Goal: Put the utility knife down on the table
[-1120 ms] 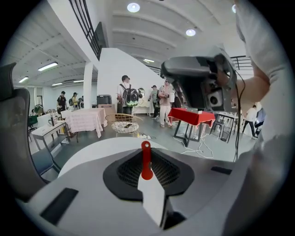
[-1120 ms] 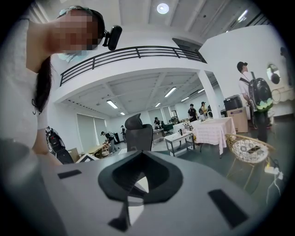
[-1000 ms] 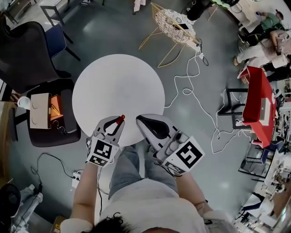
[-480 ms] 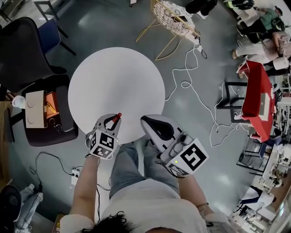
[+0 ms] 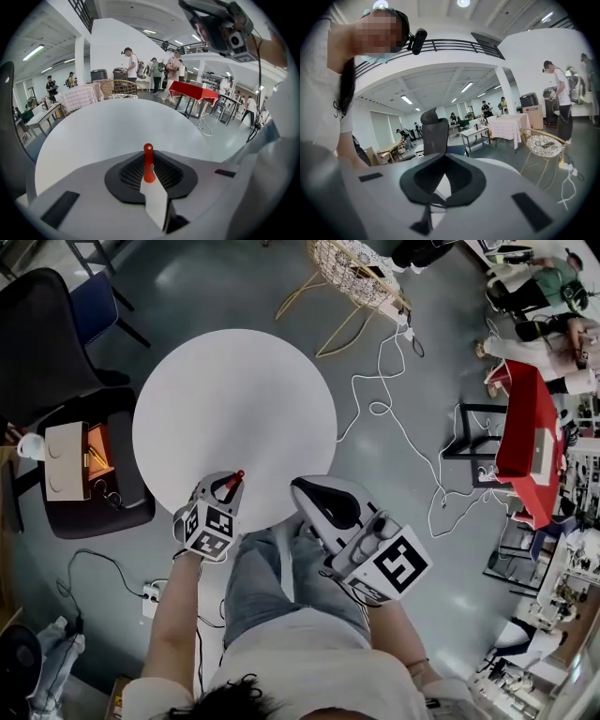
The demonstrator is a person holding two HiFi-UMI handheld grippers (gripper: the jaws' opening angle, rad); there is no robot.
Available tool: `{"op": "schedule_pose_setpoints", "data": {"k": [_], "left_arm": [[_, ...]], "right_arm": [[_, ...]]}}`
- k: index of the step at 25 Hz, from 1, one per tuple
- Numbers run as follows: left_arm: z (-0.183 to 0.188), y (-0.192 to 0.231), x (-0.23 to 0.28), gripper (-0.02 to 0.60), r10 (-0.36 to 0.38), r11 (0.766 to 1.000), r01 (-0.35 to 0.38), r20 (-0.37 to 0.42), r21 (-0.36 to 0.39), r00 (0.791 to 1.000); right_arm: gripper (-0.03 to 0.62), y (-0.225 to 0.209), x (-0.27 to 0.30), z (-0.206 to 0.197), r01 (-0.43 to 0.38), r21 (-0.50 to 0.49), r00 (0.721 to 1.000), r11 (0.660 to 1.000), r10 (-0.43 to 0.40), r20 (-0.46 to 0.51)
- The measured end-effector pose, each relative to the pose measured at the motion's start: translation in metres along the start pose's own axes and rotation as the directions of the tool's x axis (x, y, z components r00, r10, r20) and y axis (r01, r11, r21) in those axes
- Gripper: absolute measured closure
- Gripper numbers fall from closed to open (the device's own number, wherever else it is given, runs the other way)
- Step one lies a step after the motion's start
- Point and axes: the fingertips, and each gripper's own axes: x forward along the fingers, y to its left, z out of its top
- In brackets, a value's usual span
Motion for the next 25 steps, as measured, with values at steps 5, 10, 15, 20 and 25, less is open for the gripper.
{"op": "schedule_pose_setpoints", "data": {"k": [5, 10, 15, 20, 25], "left_arm": [[-0.008, 0.001, 0.003, 0.522, -0.008, 1.000, 0.008, -0.024, -0.015, 1.000], [-0.011, 0.001, 0.007, 0.520, -0.003, 1.000, 0.003, -0.036, -0.006, 0.999], [-0.012, 0.000, 0.005, 0.520, -0.003, 1.000, 0.002, -0.036, -0.018, 0.999], [-0.012, 0.001, 0.003, 0.520, 0.007, 0.999, -0.008, -0.032, -0.038, 0.999], [-0.015, 0.002, 0.000, 0.520, 0.014, 0.998, -0.016, -0.032, -0.061, 0.999]], "right_arm": [[0.586, 0.001, -0.001, -0.002, 0.004, 0.002, 1.000, 1.000, -0.004, -0.002], [0.586, 0.000, -0.004, -0.004, 0.010, 0.001, 1.000, 1.000, -0.010, -0.007], [0.586, 0.001, -0.005, -0.002, 0.010, 0.000, 1.000, 1.000, -0.010, -0.004], [0.586, 0.003, -0.007, -0.001, 0.001, -0.003, 1.000, 1.000, -0.001, -0.005], [0.586, 0.006, -0.010, -0.001, -0.006, -0.010, 1.000, 1.000, 0.006, -0.004]]}}
